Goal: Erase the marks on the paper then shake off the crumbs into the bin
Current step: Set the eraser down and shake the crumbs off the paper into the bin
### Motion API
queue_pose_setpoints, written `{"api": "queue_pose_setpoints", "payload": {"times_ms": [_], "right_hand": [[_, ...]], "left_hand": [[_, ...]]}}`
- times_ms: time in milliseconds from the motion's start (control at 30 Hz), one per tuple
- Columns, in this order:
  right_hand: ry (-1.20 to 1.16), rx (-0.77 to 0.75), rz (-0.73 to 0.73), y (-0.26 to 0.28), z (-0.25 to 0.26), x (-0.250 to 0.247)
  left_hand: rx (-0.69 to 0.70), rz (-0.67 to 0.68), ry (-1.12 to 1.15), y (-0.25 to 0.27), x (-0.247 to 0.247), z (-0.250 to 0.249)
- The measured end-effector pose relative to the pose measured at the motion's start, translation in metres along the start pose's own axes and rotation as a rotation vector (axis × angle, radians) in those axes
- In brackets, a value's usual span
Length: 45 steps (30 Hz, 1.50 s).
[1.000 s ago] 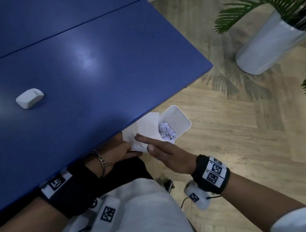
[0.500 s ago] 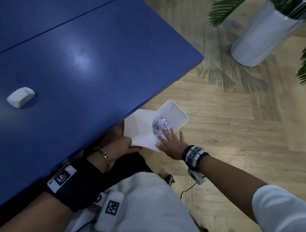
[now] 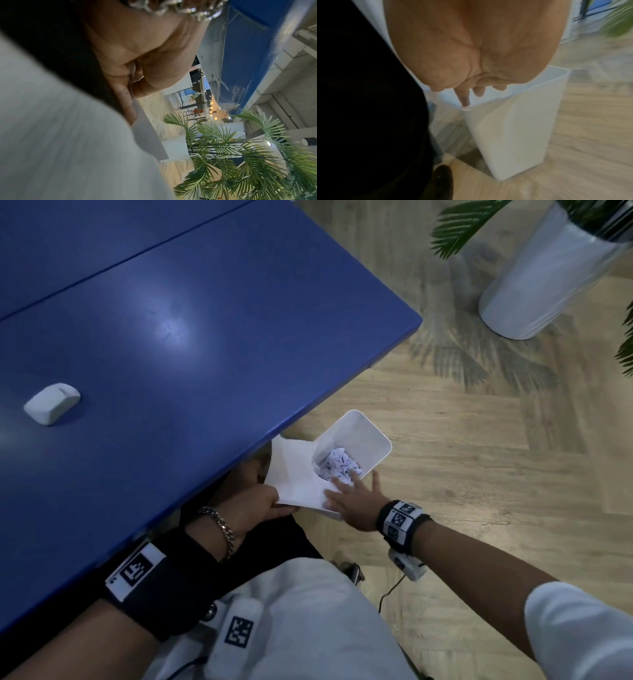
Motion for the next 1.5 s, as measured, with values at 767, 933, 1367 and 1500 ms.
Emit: {"api": "queue_pose_setpoints", "payload": {"times_ms": [767, 933, 1367, 1500], "right_hand": [[-1.353, 0.195, -0.303, -0.026, -0.083, -0.037], [-0.934, 0.317, -0.441, -0.038, -0.093, -0.046], [-0.501, -0.739, -0.554, 0.069, 0.126, -0.144], [-0.066, -0.308, -0.346, 0.004, 0.078, -0.074]], "left_hand": [[0.084, -0.160, -0.388, 0.009, -0.035, 0.000], [0.055, -0.061, -0.389, 0.006, -0.030, 0.002], [-0.029, 0.014, -0.196, -0.008, -0.024, 0.002], [-0.052, 0.023, -0.093, -0.007, -0.028, 0.005]]}}
Point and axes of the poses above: each hand's wrist, its own y-axis away from the middle knuckle, its own x-axis out of the palm, z = x × y, the point moved 6 cm from there along -y, towards the middle knuckle, and after that the axes turned 1 degree about -x, right-handed, at the moved point
